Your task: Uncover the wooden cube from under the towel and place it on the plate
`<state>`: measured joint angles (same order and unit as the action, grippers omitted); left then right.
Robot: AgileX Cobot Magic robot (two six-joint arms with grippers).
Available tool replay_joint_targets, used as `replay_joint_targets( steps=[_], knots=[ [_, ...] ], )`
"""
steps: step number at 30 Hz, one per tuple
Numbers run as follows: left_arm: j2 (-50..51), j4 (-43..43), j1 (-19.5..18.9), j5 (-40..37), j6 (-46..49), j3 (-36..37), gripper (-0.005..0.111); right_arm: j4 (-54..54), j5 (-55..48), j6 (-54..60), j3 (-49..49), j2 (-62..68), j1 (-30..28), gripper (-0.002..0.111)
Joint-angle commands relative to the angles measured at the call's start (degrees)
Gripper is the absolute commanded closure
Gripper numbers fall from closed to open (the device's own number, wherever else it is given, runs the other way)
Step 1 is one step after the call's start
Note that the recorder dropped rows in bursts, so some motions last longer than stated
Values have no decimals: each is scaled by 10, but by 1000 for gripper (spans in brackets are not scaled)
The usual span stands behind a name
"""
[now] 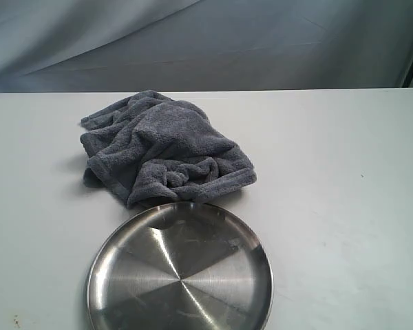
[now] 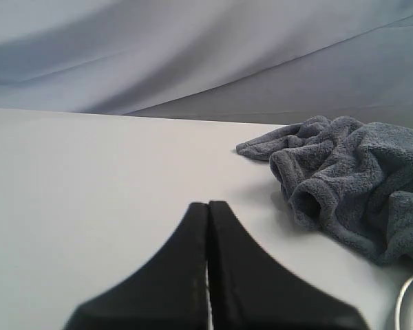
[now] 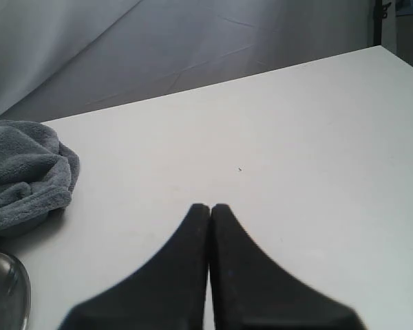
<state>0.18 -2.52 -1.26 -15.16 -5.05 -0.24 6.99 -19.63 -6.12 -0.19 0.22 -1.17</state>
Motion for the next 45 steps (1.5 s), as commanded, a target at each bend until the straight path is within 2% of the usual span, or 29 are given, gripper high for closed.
replay_joint_targets(
  steps=[1, 18, 24, 29, 32, 45],
  knots=[
    [-2, 5, -1, 1, -1, 2, 107, -8, 1, 0, 2, -2, -2, 108],
    [-2, 5, -1, 1, -1, 2, 107, -8, 4, 1, 2, -2, -2, 108],
    [-2, 5, -1, 1, -1, 2, 107, -8, 55, 1, 2, -2, -2, 108],
    [-2, 5, -1, 1, -1, 2, 107, -8, 191, 1, 2, -2, -2, 108],
    [-2, 5, -1, 1, -1, 2, 107, -8, 238, 1, 2, -2, -2, 108],
    [-2, 5, -1, 1, -1, 2, 107, 1, 255, 0, 2, -2, -2, 108]
  ],
)
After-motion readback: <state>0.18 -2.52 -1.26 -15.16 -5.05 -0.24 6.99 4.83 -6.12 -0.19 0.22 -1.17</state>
